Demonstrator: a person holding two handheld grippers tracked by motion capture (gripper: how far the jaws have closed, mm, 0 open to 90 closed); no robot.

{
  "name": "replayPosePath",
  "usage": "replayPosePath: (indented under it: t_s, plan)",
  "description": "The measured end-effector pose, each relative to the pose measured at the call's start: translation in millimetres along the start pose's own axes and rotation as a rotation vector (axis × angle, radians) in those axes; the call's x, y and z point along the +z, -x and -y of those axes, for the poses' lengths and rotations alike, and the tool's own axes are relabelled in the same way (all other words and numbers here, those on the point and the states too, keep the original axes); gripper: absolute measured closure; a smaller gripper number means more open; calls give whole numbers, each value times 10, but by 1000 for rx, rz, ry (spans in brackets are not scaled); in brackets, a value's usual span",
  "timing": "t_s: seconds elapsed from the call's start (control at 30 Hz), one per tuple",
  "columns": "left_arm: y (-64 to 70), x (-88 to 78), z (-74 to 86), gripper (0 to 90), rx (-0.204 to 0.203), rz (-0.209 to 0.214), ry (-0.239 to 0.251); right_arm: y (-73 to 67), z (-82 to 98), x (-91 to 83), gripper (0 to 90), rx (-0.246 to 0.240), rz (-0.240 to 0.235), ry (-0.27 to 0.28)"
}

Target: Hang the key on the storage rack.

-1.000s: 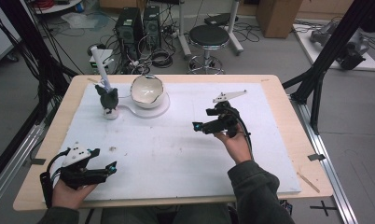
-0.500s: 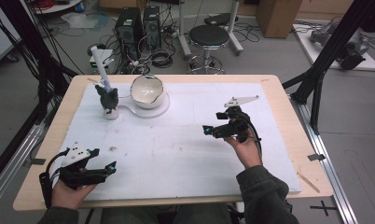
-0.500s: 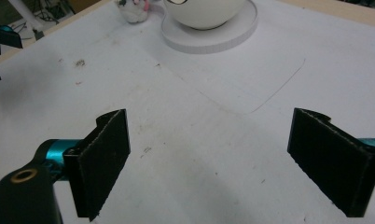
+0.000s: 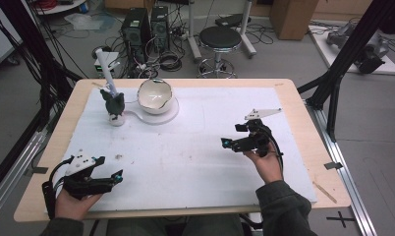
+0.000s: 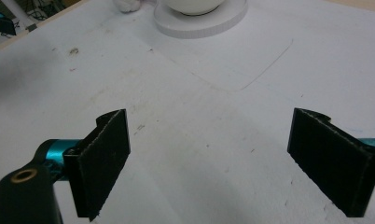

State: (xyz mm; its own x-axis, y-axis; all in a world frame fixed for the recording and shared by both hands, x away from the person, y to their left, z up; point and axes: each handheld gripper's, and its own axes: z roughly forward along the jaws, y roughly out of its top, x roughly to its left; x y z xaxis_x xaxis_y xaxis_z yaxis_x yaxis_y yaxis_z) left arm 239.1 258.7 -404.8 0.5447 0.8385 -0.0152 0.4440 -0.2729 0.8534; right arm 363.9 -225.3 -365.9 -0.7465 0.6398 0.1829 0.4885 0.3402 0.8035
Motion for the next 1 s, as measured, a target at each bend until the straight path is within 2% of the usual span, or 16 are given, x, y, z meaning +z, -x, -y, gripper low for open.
replayPosePath:
  t_s: [0.37, 1.0]
  plan:
    - [-3, -3, 1, 210, -4, -1, 2, 18, 130, -81, 121, -6, 21, 3]
    - [-2, 1, 3, 210, -7, -3, 4, 99, 427, -212, 121, 28, 56, 7]
